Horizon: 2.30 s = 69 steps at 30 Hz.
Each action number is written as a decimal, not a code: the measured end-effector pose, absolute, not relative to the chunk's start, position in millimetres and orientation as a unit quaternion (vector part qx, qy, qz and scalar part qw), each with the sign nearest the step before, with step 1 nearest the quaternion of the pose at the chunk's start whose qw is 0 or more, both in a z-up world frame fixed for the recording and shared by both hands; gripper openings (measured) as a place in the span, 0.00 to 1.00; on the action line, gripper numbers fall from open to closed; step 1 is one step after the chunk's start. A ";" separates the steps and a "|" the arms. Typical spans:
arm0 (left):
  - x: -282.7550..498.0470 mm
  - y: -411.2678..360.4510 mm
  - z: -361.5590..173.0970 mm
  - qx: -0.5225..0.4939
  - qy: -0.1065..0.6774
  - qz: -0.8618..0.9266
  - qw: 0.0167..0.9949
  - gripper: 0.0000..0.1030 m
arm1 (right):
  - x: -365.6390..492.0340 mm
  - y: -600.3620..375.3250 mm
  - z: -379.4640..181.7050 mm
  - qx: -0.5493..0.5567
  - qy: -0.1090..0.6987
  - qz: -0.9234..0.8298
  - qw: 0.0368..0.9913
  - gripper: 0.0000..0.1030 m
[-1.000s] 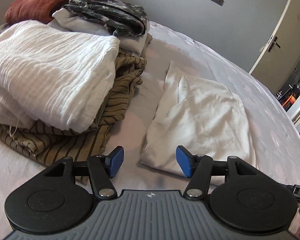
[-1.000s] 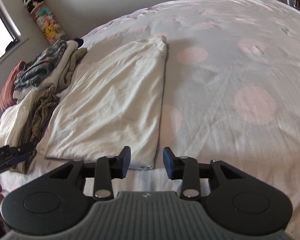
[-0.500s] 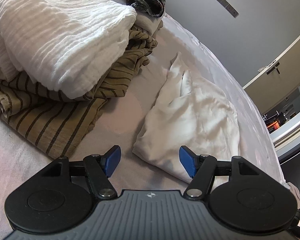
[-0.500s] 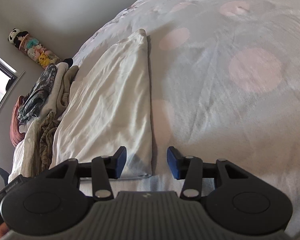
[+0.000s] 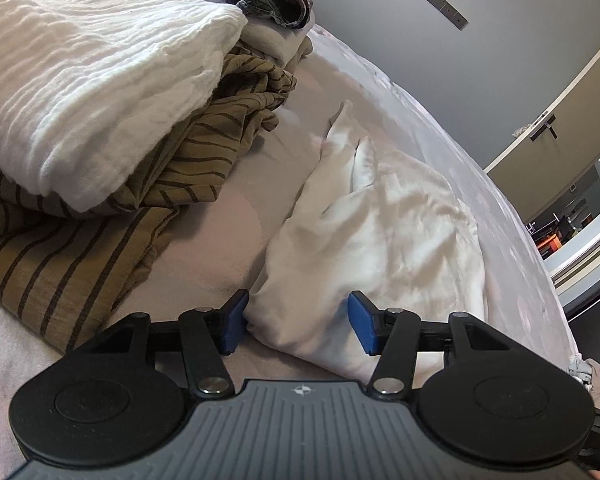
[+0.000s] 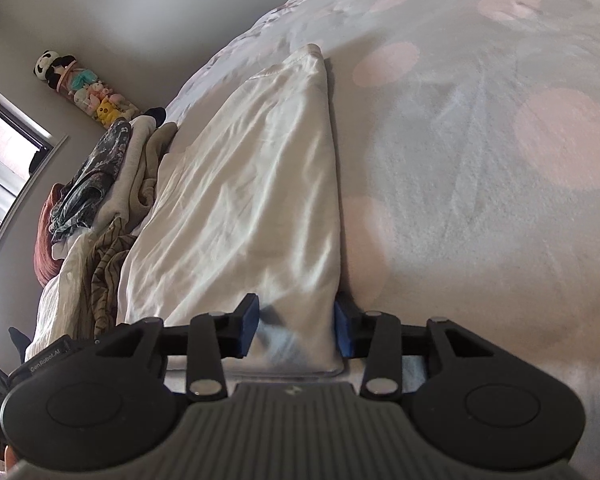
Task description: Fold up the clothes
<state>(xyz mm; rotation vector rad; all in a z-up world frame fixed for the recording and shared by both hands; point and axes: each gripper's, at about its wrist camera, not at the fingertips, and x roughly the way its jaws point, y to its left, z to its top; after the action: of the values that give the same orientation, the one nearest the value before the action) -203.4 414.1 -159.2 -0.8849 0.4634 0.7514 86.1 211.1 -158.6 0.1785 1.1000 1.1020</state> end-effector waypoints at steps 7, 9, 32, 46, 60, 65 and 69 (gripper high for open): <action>-207.1 407.5 -140.9 -0.390 0.219 0.349 0.824 0.10 | 79.7 212.7 -150.8 0.071 0.480 0.498 0.719 0.11; -208.4 405.6 -135.5 -0.383 0.219 0.347 0.827 0.09 | 78.4 210.7 -143.3 0.073 0.472 0.500 0.723 0.10; -245.9 334.0 -98.9 -0.346 0.295 0.315 0.833 0.07 | 47.6 126.6 -100.0 0.045 0.554 0.469 0.686 0.09; -247.9 329.6 -104.3 -0.295 0.355 0.348 0.816 0.22 | 61.1 114.4 -115.6 0.012 0.558 0.419 0.716 0.22; -221.7 342.6 -58.6 -0.263 0.289 0.326 0.861 0.60 | 76.3 137.2 -85.0 -0.023 0.470 0.436 0.767 0.47; -206.0 357.5 -62.9 -0.264 0.290 0.319 0.863 0.61 | 77.9 147.5 -81.3 -0.043 0.451 0.440 0.775 0.49; -194.4 366.9 -68.4 -0.266 0.296 0.314 0.862 0.61 | 82.4 154.2 -86.5 -0.051 0.455 0.437 0.774 0.49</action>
<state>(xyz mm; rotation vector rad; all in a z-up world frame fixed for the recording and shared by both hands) -194.4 366.9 -68.4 -0.5570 0.6214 0.6580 82.4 154.2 -86.5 -0.1094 0.9853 0.9467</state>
